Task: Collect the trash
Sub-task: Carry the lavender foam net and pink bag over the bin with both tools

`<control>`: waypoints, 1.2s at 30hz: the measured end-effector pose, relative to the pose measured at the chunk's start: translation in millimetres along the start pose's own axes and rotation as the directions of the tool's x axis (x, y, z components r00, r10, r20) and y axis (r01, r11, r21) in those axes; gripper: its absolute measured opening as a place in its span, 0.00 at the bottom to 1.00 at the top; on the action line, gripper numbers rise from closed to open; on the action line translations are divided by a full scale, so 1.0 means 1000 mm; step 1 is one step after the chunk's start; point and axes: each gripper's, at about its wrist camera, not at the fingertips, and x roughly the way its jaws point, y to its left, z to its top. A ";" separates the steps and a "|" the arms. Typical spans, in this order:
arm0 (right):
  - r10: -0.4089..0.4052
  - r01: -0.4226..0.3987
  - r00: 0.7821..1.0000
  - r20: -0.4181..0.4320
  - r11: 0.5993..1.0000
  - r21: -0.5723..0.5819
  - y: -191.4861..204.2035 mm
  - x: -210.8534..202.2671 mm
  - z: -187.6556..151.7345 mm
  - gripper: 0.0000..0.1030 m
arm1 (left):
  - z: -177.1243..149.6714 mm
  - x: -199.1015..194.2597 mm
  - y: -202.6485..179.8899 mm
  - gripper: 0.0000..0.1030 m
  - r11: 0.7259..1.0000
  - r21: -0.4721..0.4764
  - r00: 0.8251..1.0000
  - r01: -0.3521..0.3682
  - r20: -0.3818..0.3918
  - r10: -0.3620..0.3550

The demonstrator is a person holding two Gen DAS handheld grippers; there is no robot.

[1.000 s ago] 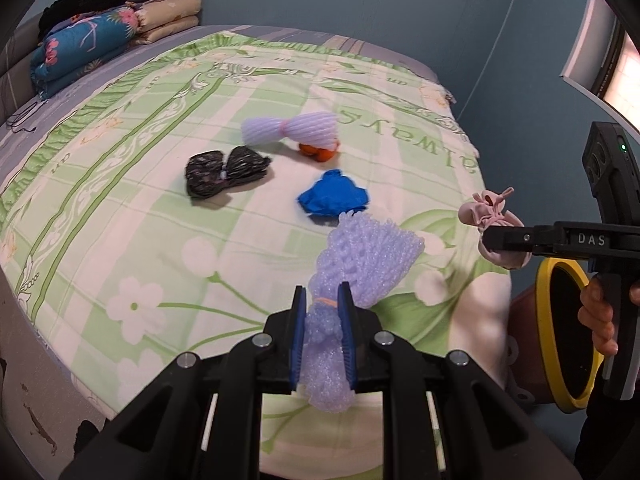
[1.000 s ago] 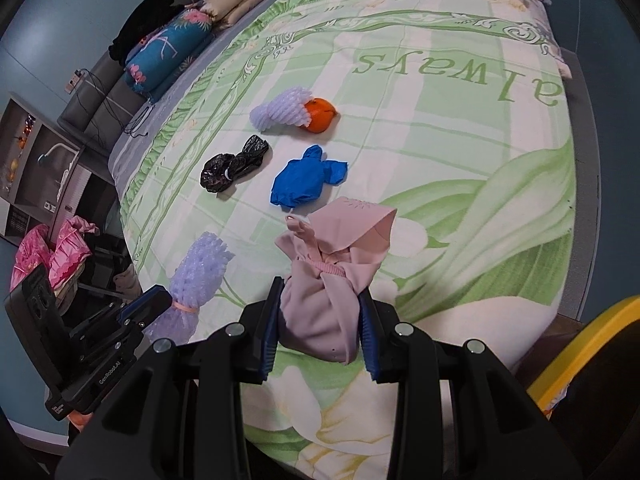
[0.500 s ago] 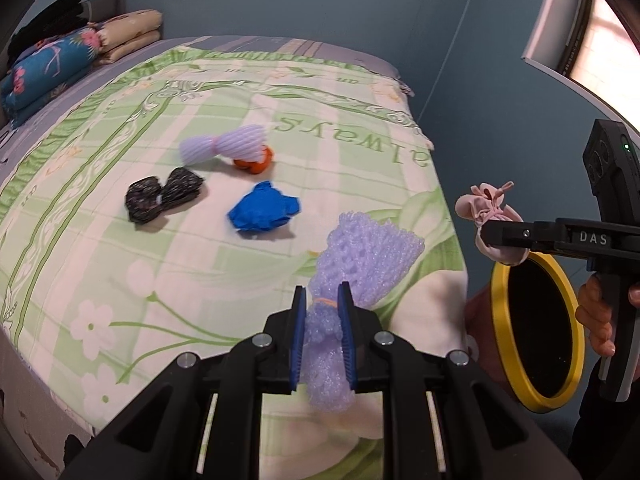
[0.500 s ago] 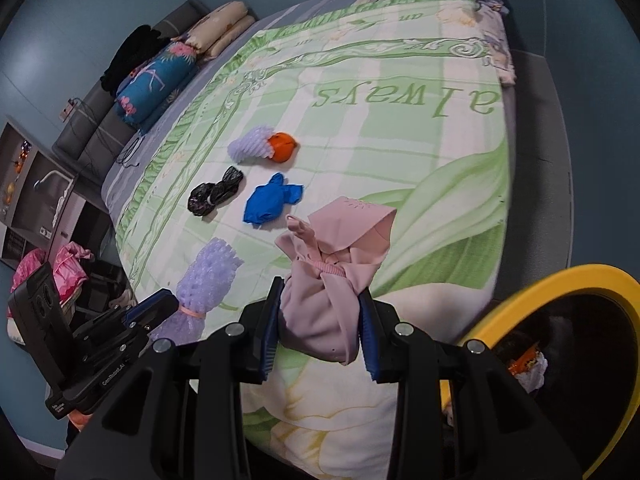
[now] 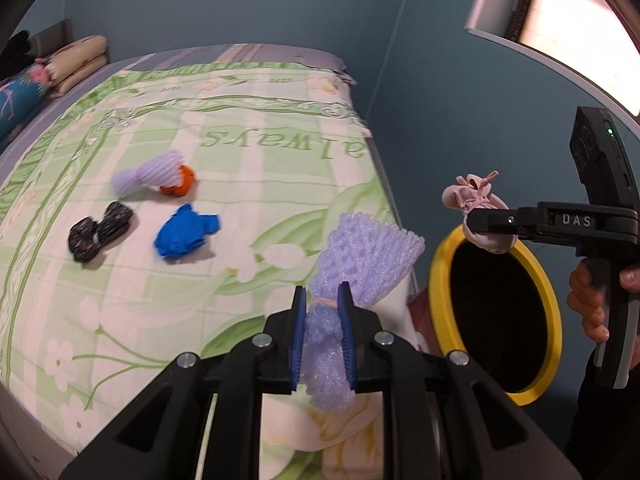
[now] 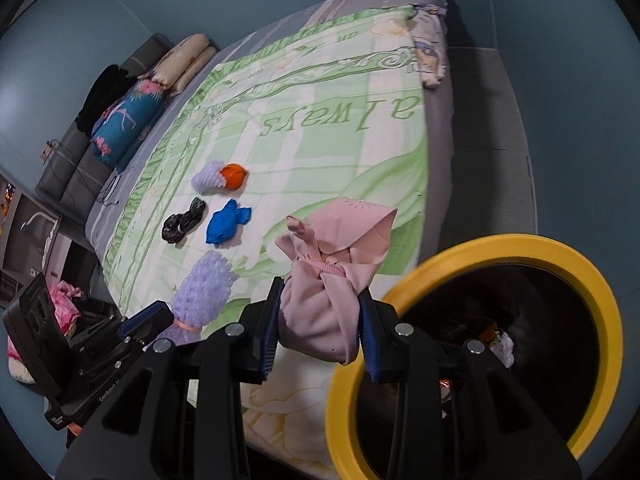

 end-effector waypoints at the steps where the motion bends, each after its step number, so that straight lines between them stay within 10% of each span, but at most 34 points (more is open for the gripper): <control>1: -0.005 0.005 1.000 0.006 1.000 0.009 -0.004 -0.003 0.000 0.32 | 0.001 0.001 -0.004 0.15 1.000 0.006 1.000 0.006 -0.003 -0.006; 36: -0.078 0.063 0.995 0.064 0.974 0.217 -0.107 -0.041 -0.023 0.32 | -0.008 0.046 -0.135 0.15 0.955 0.234 0.978 0.182 -0.139 -0.152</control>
